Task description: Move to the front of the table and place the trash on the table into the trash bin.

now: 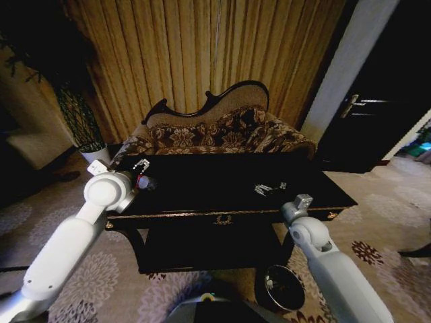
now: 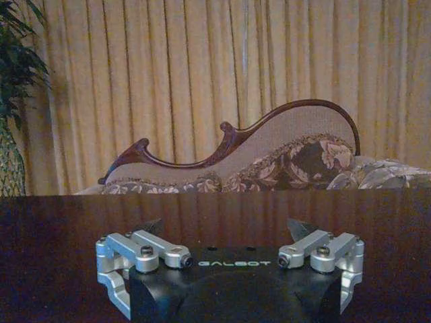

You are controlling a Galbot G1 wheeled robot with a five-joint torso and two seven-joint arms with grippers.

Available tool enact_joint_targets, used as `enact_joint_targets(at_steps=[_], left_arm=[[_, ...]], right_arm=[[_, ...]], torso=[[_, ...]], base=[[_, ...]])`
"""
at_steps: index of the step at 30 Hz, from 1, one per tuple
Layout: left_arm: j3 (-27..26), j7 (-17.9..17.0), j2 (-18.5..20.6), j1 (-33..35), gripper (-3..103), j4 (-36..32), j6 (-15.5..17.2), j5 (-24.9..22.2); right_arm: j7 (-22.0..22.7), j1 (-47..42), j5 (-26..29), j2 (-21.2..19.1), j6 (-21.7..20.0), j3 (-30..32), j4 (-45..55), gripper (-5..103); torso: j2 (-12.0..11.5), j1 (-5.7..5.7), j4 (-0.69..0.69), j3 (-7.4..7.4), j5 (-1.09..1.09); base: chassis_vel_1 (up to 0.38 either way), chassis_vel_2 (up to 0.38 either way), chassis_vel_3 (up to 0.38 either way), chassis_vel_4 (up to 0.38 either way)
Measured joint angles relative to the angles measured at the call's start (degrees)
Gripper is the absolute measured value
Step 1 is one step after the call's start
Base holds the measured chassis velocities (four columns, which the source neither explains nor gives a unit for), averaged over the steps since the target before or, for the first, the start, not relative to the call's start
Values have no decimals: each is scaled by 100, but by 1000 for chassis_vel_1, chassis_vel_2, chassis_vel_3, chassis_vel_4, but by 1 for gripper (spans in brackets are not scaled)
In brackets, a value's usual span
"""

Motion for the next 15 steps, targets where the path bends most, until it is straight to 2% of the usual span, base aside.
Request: enact_joint_targets(at_steps=[8, 14, 15], left_arm=[[-203, -213, -28, 407, 100, 59, 12, 196], [-233, -185, -46, 398, 100, 219, 111, 253], [-246, -89, -47, 387, 100, 238, 163, 248]], right_arm=[[-22, -31, -89, 76, 11, -4, -65, 100], [-23, -38, -103, 89, 32, -4, -78, 100], [-24, -39, -104, 89, 42, -3, -81, 100]], torso=[[0, 0, 1, 0, -1], [0, 0, 0, 0, -1], [0, 0, 0, 0, 0]], base=[[0, 0, 0, 0], [0, 0, 0, 0], [0, 0, 0, 0]])
